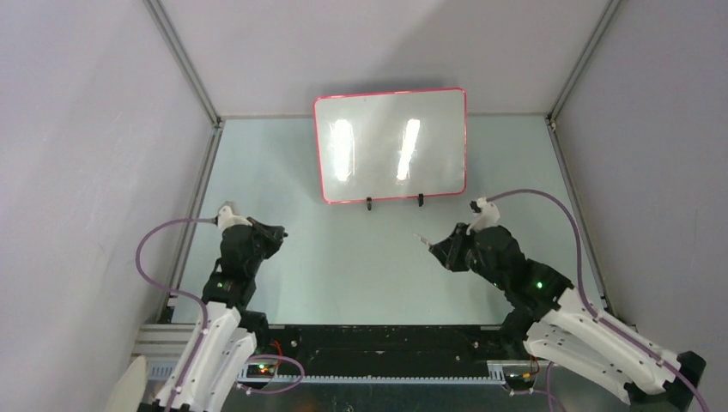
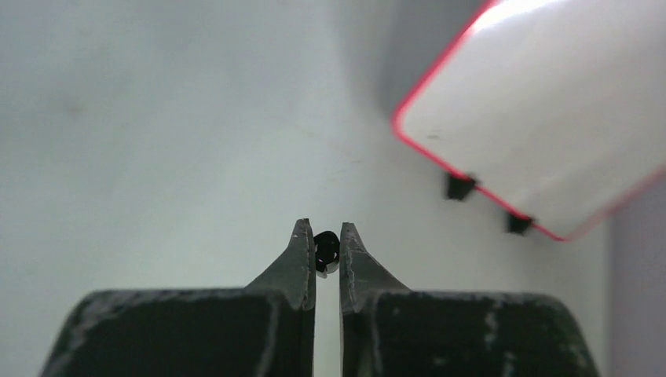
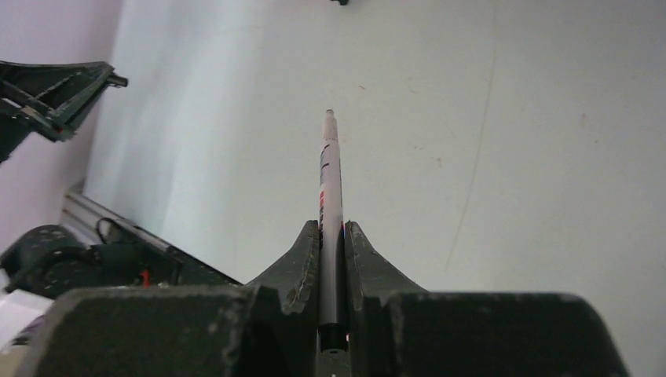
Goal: Write a sentence on the whiteboard
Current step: Place the pen cap at the center of the board, then hold the whiteboard at the center of the board.
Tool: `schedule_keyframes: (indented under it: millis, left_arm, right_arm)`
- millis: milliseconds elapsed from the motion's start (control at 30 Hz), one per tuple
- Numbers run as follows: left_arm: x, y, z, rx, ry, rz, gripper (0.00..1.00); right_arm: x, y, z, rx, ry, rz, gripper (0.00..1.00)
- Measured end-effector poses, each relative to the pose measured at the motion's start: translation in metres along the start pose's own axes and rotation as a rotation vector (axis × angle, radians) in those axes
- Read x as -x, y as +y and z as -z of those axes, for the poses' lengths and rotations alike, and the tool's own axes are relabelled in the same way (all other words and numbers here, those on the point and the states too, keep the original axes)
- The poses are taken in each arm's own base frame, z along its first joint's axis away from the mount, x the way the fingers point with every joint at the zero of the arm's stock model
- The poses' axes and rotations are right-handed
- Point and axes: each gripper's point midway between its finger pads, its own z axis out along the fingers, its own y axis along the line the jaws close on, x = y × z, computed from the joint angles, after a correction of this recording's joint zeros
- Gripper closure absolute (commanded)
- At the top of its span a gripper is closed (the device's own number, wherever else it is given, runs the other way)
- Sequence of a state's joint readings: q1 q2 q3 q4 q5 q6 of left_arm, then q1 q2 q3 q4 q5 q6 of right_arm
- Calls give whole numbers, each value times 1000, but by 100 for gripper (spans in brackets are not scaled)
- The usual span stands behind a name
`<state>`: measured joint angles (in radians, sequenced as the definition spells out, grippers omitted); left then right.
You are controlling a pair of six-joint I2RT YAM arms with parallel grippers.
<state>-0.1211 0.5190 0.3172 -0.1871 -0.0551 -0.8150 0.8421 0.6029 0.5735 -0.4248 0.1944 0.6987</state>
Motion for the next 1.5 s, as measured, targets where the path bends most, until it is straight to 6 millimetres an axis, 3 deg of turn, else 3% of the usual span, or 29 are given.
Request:
schedule_keyframes:
  millis: [100,400,533,700,833,1033,1133,1200,1333,1500]
  left_arm:
    - [-3,27,-6,153,31,-65,100]
    - [-14,73,-22,422,151,-189,98]
    - [-12,78,-24,455,157,-217,83]
    - [-9,80,-25,476,162,-241,75]
    - [-11,82,-24,487,174,-251,51]
    - [-9,81,-21,485,174,-258,43]
    - [-4,74,-17,466,165,-254,39]
    - [3,60,-17,415,150,-249,30]
    - [13,19,-19,221,118,-241,20]
    - [28,-37,-27,-50,67,-265,14]
  right_arm:
    - [7,1,-8,-51,48,58,100]
    - [20,0,-17,-70,118,155,100]
    - [23,-3,-16,-62,124,151,100]
    - [26,-3,-14,-40,128,144,100]
    - [25,-2,-14,-28,135,143,100]
    - [23,-1,-9,-17,148,143,100]
    - [21,-1,-5,-10,151,143,100]
    - [21,0,-2,-4,152,142,100]
    - [18,2,2,9,162,140,100]
    - [14,2,5,18,183,137,100]
